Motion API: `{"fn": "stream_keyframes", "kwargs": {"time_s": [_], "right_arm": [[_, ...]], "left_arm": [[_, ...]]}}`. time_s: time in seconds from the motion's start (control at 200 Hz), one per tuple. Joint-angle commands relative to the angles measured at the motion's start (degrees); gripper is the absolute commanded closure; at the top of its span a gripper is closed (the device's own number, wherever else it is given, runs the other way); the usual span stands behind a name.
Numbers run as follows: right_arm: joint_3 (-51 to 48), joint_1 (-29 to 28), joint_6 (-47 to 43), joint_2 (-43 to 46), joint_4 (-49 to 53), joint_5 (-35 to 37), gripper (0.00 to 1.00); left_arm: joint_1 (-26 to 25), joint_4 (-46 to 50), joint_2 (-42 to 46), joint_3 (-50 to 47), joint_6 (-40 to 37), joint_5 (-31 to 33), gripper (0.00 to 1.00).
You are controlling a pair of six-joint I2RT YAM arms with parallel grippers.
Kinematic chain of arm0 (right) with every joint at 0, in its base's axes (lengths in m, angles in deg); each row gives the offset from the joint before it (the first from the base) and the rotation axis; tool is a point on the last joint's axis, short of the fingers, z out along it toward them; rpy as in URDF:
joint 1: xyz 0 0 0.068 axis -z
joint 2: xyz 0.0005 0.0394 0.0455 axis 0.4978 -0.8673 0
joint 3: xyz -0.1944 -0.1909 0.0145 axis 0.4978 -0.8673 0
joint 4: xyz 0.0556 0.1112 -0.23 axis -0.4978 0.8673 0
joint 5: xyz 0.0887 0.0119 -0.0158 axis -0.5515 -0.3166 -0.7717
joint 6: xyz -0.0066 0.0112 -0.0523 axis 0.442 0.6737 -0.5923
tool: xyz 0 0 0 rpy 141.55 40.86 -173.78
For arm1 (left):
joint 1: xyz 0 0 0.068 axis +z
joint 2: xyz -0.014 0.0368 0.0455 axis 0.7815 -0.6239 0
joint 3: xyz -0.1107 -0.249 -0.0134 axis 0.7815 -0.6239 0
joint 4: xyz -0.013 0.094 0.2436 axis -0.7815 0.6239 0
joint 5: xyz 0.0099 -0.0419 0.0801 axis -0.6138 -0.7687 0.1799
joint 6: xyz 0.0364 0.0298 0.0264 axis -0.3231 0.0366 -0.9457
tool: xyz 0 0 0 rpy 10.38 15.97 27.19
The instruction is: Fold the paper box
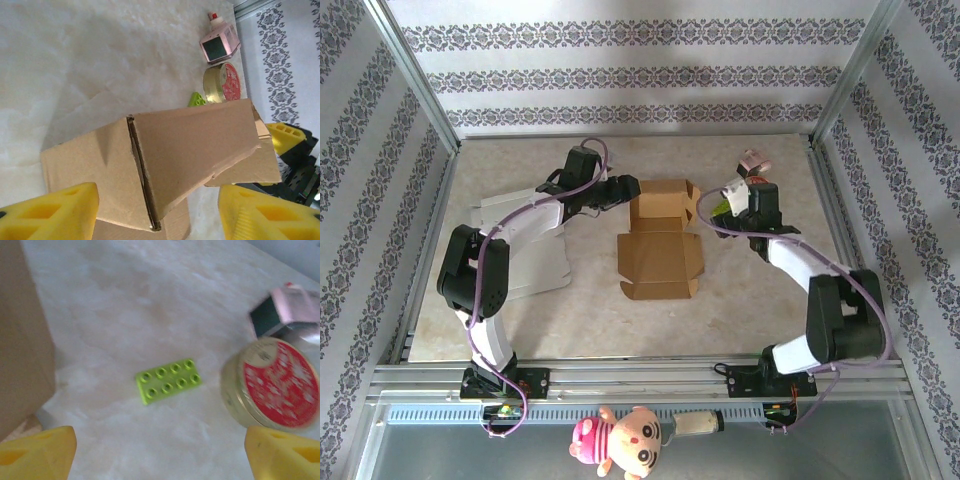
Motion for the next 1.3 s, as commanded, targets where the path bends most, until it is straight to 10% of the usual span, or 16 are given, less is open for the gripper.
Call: {"fn": "stream_keyframes", "kwargs": {"time_s": [0.0,0.52,1.124,1.294], "right_arm": [[3.11,0.21,-7.74,-2.54,-2.27,-12.07,0.16],[13.0,-2.28,-13.9,-11.54,10.17,-28.75,0.31],[20.64,-11.63,-1.41,-20.9,8.18,-5.65,0.6],[21.07,-14.52,1.32,-20.7,7.26,3.98,0.88]], "left_arm": [[-0.36,2.8,0.64,2.72,-0.37,4.57,0.3],[-0.17,5.81,-7.53,7.47,-1.04,-3.54,0.48],[-0.18,3.46,-6.42,5.62,-0.4,-4.03,0.5],[-0.11,-8.21,-5.1,1.82,9.37,-6.95,0.47]]}}
